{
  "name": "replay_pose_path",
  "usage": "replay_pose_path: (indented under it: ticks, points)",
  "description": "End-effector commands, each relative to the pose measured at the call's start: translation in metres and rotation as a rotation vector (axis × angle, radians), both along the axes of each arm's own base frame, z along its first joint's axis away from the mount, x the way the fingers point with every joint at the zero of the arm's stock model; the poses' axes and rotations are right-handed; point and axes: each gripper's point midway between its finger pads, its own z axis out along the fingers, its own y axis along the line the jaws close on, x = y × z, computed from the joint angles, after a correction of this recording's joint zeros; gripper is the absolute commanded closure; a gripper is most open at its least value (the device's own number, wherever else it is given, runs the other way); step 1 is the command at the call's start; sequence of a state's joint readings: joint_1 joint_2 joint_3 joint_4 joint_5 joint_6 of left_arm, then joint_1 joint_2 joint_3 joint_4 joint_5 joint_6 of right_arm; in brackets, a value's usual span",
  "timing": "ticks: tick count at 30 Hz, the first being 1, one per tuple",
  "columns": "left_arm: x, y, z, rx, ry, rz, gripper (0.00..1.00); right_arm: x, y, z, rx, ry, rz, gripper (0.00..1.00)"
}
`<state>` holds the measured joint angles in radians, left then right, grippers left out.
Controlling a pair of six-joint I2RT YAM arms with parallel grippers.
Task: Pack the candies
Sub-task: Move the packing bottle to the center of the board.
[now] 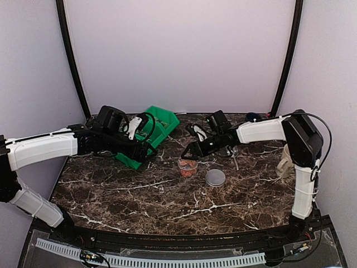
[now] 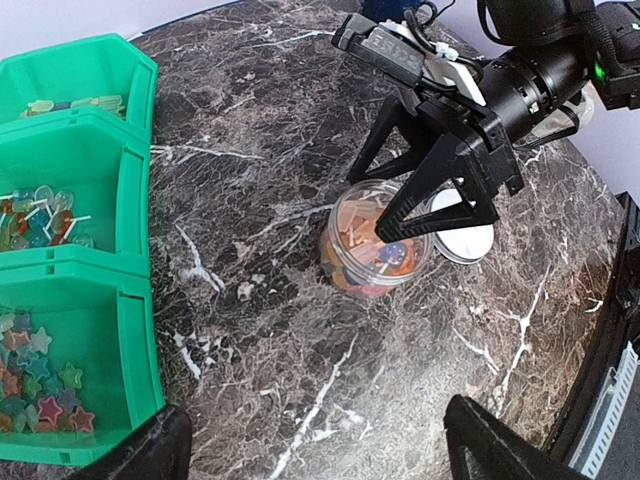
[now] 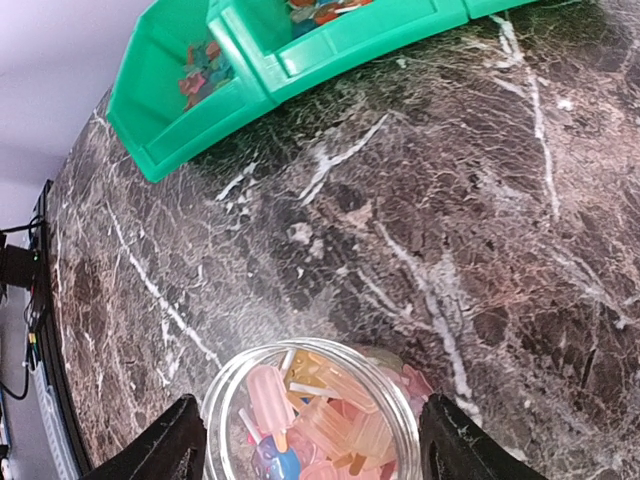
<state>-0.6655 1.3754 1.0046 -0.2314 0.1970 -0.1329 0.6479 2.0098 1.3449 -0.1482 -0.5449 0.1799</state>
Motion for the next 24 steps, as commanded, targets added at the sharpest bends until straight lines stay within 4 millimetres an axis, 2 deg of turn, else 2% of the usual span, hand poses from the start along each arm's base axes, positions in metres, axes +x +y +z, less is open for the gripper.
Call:
replay_pose_path:
  ticks: [1,5,7,11,12,14,15,19,23,24]
  points:
    - [0.001,0.002,0.013,-0.041,-0.024,0.016,0.09,-0.013,0.002,0.033,0.027,-0.072,0.061,0.26]
    - [-0.004,-0.002,0.018,-0.115,0.002,0.025,0.01,-0.014,-0.008,0.057,0.001,-0.17,0.067,0.23]
    - [-0.007,-0.006,0.022,-0.181,-0.01,0.015,0.01,-0.014,-0.016,0.068,-0.02,-0.222,0.061,0.01]
    - [-0.011,-0.012,0.037,-0.335,-0.09,-0.003,0.01,-0.008,-0.037,0.087,-0.091,-0.299,-0.027,0.02]
    - [-0.014,-0.012,0.033,-0.35,-0.091,-0.011,0.01,-0.007,-0.043,0.087,-0.122,-0.304,-0.047,0.02]
    - [-0.013,-0.012,0.037,-0.413,-0.175,-0.02,0.01,-0.008,-0.053,0.09,-0.173,-0.318,-0.049,0.02]
    - [-0.015,-0.009,0.026,-0.412,-0.195,-0.015,0.01,-0.01,-0.056,0.092,-0.184,-0.331,-0.046,0.02]
    - [-0.007,-0.006,0.01,-0.403,-0.292,-0.008,0.01,-0.016,-0.067,0.107,-0.159,-0.418,-0.067,0.02]
    - [-0.008,-0.016,-0.001,-0.447,-0.404,-0.086,0.02,-0.019,-0.079,0.123,-0.149,-0.481,-0.099,0.02]
    - [-0.008,-0.02,-0.007,-0.449,-0.42,-0.11,0.02,-0.02,-0.083,0.121,-0.16,-0.486,-0.105,0.02]
